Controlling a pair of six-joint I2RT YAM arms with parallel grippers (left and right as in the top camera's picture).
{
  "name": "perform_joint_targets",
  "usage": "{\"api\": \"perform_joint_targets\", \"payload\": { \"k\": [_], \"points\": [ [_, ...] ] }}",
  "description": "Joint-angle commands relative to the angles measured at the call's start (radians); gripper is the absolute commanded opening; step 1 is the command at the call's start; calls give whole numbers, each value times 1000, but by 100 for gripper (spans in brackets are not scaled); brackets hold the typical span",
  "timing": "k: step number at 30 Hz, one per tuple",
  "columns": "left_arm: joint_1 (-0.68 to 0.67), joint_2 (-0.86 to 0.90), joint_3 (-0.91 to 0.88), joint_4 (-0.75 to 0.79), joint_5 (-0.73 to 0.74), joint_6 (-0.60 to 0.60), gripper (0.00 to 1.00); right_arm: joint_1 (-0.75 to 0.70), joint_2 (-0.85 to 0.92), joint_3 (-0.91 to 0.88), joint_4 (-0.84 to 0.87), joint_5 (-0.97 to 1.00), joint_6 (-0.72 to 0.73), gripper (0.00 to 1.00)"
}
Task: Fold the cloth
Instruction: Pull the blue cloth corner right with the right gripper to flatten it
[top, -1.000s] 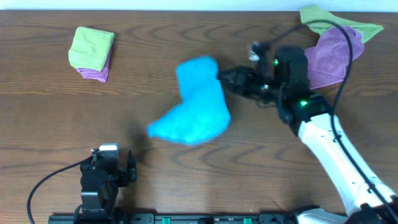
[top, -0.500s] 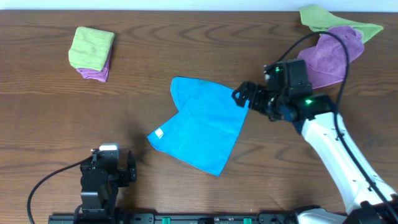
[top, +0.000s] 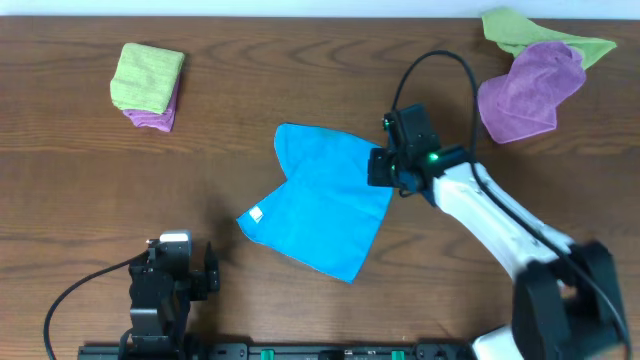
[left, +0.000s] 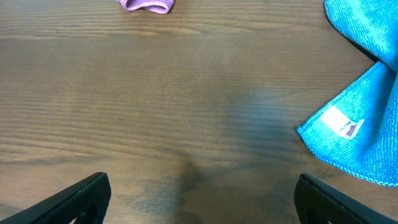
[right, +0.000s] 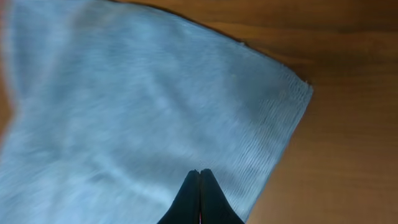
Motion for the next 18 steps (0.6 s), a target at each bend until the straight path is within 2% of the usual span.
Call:
{"api": "perform_joint_targets", "payload": {
  "k": [1, 18],
  "points": [
    [0, -6, -6, -4, -21, 3, 95, -2, 77, 6, 32, 50, -17, 1],
    [0, -6, -6, -4, -21, 3, 95, -22, 275, 6, 191, 140, -18, 1]
  ]
}}
